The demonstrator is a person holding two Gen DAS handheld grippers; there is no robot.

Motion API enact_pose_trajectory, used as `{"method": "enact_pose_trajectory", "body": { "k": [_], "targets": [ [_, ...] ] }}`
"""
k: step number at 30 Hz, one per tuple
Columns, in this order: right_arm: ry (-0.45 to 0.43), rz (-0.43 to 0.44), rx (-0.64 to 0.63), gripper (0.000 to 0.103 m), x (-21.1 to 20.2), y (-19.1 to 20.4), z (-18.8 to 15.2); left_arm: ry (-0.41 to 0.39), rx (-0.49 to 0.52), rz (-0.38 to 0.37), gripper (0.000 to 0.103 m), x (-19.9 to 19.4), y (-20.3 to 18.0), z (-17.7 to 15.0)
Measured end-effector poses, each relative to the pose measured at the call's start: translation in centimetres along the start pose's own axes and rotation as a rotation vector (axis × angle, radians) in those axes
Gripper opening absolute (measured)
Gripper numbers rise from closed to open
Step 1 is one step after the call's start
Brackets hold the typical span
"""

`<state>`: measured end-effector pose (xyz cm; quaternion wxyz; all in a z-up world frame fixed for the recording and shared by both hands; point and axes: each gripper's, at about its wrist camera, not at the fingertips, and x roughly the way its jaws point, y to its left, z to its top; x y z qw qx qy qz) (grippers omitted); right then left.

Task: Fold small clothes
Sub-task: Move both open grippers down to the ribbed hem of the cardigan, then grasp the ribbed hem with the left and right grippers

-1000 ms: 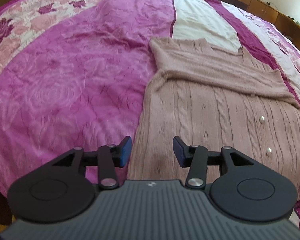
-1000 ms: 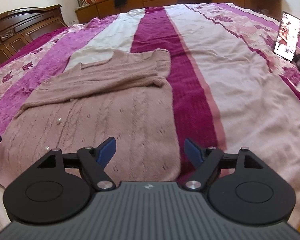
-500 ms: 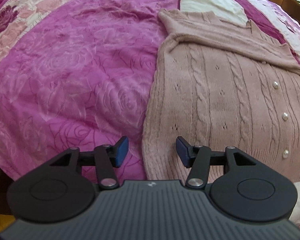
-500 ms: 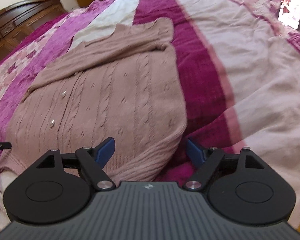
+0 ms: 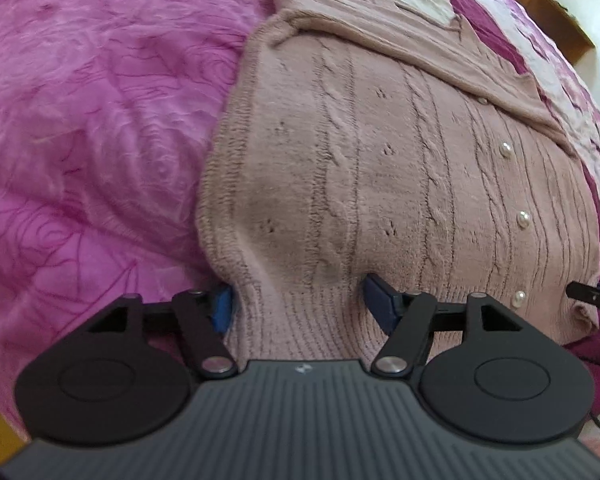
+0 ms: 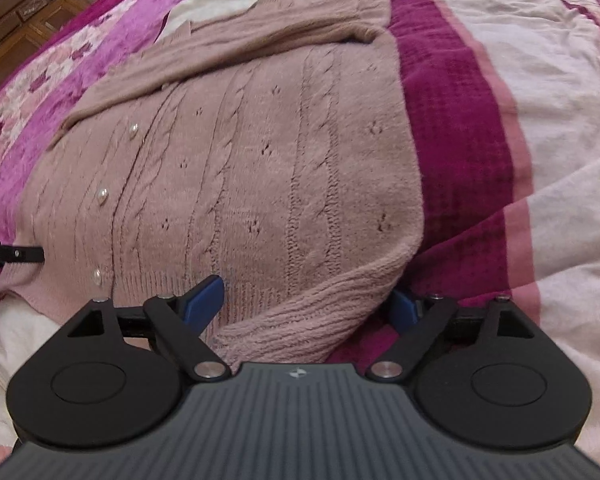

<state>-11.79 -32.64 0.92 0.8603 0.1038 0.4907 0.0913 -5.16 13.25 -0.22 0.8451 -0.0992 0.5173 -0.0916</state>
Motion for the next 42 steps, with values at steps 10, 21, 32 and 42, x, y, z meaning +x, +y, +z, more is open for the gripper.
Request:
{"method": "enact_pose_trajectory", "body": {
  "k": [10,21,32,42],
  "targets": [
    [-0.007,0.125,0.047,0.068,0.6,-0.9,0.2,-0.02,0.07,-0.047,0.048,0.3,-1.3,0.6],
    [0.0,0.185,0.097,0.056,1.1,-2.1,0.6,0.016,0.007,-0.117,0.041,1.3,0.0,1.0],
    [-0.117,0.25,0.13,0.018,-1.2,-1.9,-0.1,-0.055,-0.059,-0.204,0.014,-0.5,0.8,0.2],
    [-0.302,0.349,0.163,0.013,-4.6,-1.1,2.1,-0.238,-0.109,-0.316,0.013,-4.7,0.0,2.2]
  ]
}}
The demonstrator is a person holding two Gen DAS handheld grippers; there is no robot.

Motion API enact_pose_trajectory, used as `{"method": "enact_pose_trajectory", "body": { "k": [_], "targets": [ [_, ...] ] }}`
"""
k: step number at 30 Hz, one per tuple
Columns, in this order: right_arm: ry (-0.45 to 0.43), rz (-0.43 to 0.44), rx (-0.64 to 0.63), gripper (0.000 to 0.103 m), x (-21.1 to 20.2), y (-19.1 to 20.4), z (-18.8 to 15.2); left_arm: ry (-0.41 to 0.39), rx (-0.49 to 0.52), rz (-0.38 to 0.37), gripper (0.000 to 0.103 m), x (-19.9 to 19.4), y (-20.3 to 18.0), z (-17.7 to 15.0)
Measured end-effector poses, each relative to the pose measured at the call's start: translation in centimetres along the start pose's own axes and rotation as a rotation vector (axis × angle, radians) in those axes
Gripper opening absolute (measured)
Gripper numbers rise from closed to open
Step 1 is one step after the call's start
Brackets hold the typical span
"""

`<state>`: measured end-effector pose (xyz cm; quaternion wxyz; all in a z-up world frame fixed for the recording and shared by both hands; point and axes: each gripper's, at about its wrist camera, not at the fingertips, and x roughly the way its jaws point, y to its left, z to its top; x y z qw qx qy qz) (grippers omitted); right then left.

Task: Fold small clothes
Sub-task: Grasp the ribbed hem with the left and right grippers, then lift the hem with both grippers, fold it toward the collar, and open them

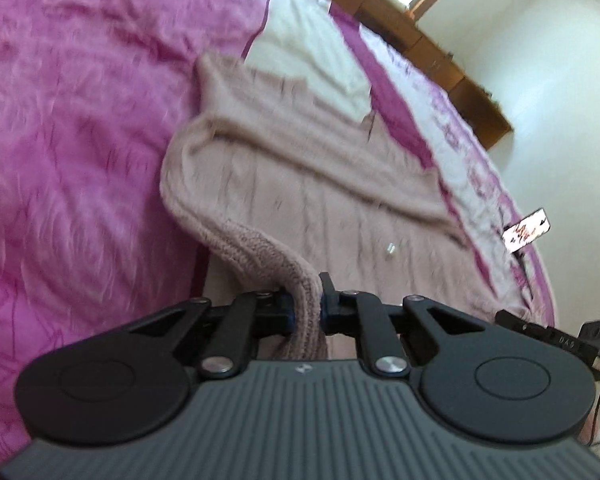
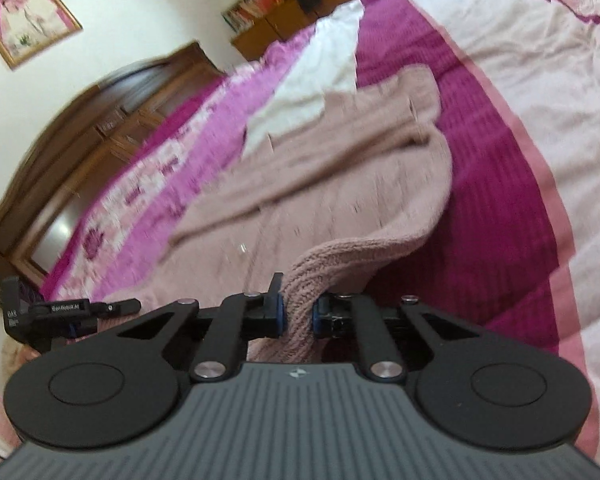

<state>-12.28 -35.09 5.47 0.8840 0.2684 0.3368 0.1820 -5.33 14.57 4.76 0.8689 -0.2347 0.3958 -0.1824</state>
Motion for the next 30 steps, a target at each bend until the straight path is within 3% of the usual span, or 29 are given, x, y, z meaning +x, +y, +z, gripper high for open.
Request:
{"method": "enact_pose_trajectory", "body": {
  "k": [13,21,30],
  "targets": [
    [-0.202,0.062,0.056,0.012,-0.1,-1.0,5.3,-0.179,-0.054,-0.015,0.013,-1.0,-1.8,5.4],
    [-0.301,0.079,0.079,0.012,2.2,-1.6,10.0,-0.294,-0.102,0.041,0.012,-0.4,-2.0,10.1],
    [-0.348,0.036,0.134,0.012,8.0,-3.6,15.1,-0.309,-0.092,0.109,0.012,4.7,-1.3,15.1]
  ]
}}
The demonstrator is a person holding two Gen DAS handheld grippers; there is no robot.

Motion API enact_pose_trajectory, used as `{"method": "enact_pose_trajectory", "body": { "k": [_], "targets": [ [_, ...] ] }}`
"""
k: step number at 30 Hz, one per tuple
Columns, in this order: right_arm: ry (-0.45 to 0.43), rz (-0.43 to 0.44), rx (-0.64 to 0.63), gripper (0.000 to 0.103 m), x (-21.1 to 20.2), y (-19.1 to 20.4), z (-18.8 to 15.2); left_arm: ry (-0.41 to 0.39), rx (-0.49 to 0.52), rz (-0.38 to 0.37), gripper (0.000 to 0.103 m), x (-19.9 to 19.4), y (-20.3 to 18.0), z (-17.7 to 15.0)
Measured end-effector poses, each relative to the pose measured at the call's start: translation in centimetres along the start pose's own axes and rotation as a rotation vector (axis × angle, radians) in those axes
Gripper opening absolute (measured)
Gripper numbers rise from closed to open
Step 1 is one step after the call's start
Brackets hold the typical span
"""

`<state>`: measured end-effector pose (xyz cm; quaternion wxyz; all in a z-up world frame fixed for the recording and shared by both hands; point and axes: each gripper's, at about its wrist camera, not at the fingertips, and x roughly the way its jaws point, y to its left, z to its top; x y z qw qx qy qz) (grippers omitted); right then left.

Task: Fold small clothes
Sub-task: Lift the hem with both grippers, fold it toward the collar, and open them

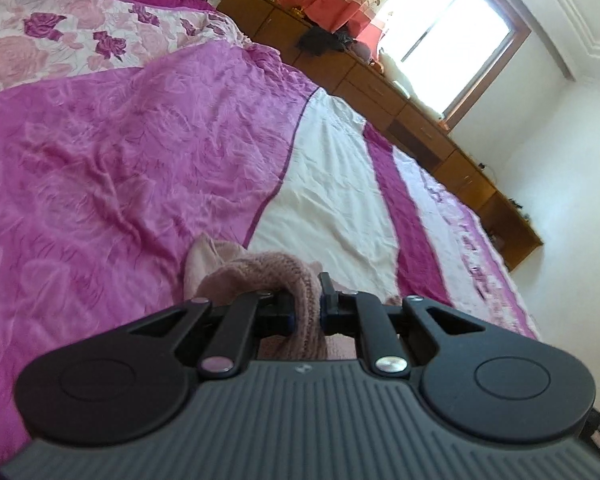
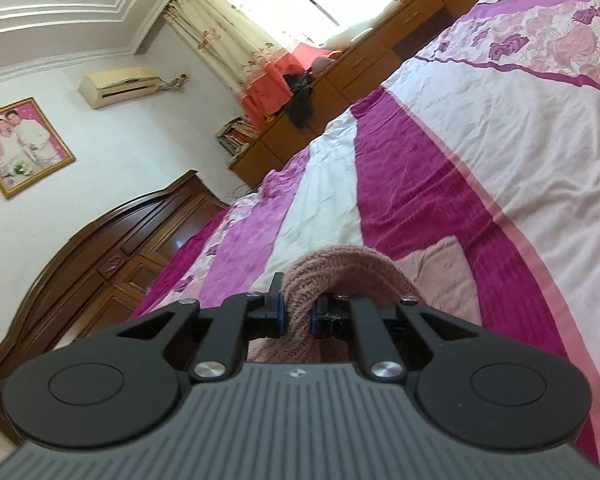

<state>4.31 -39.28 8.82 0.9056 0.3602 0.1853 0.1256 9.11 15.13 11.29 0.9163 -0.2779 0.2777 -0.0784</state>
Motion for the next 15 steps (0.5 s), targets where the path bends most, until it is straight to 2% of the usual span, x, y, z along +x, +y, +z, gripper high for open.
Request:
{"method": "enact_pose_trajectory", "body": {
  "k": [9,15],
  "targets": [
    [0.063,-0.171,-0.024,0.012,6.8,-3.4,-0.7,0.105,0.04,0.13,0.013,8.2,2.3,-0.9],
    [0.137,-0.282,-0.01,0.013,10.2,-7.0,-2.3,0.153,0.053,0.17,0.013,10.8,4.1,-2.3]
  ]
}}
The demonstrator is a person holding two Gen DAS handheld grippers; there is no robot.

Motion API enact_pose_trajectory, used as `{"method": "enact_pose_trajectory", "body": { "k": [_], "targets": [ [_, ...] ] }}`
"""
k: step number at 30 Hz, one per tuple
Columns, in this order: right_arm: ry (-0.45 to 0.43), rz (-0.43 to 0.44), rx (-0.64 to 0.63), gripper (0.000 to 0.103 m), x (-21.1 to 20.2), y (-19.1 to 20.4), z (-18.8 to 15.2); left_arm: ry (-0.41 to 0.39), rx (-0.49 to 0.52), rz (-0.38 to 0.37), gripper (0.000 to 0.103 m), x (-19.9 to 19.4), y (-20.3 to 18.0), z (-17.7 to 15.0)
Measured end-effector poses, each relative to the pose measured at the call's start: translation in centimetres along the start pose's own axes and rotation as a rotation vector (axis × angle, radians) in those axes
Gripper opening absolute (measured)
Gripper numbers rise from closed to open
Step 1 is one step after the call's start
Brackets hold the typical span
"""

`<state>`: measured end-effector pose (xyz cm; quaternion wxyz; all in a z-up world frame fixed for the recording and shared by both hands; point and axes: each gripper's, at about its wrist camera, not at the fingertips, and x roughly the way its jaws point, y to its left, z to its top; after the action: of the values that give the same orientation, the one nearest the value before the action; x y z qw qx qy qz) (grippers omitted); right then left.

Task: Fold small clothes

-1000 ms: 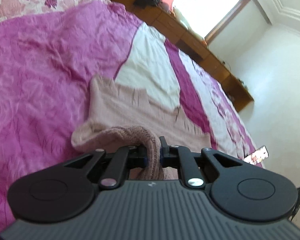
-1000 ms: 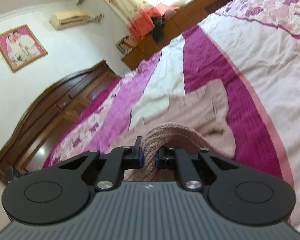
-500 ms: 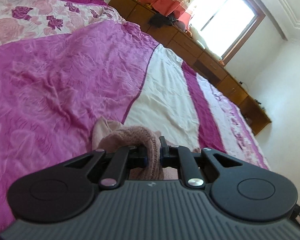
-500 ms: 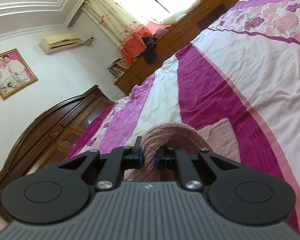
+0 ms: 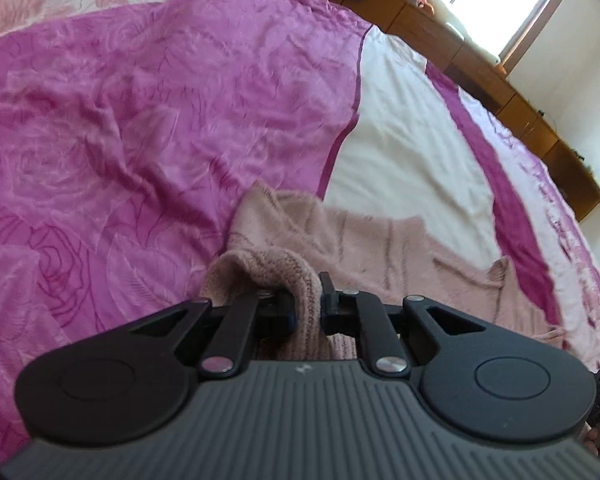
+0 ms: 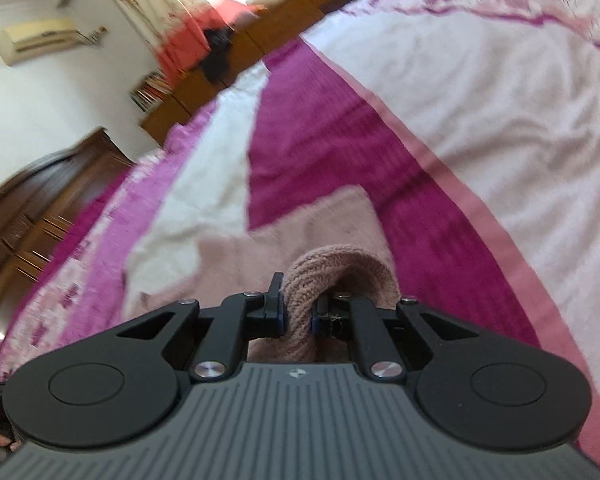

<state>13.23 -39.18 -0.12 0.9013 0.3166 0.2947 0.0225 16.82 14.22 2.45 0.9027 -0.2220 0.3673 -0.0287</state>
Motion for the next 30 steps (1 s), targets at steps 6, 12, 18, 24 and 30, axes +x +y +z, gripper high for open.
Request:
{"method": "enact_pose_trajectory", "body": {
  "k": [6,12,18,24,30],
  "targets": [
    [-0.001,-0.015,-0.033,0.014,1.5,-0.4,-1.0,-0.006,0.058,0.015,0.015,0.4,-0.3,-0.4],
    [0.002,-0.012,-0.02,0.016,0.6,0.2,-1.3,-0.002,0.074,0.021,0.017,-0.7,-0.6,-0.4],
    [-0.003,-0.012,-0.038,0.034,-2.1,1.0,-1.4,-0.02,0.118,0.061,0.024,-2.9,-1.1,-0.7],
    [-0.025,-0.03,-0.081,0.05,-5.5,1.7,-2.4,-0.039,0.15,0.063,0.025,-5.2,-1.5,-1.1],
    [-0.039,-0.065,-0.145,0.053,-8.8,2.2,-3.3,-0.051,0.223,0.085,0.025,-7.1,-2.7,-1.9]
  ]
}}
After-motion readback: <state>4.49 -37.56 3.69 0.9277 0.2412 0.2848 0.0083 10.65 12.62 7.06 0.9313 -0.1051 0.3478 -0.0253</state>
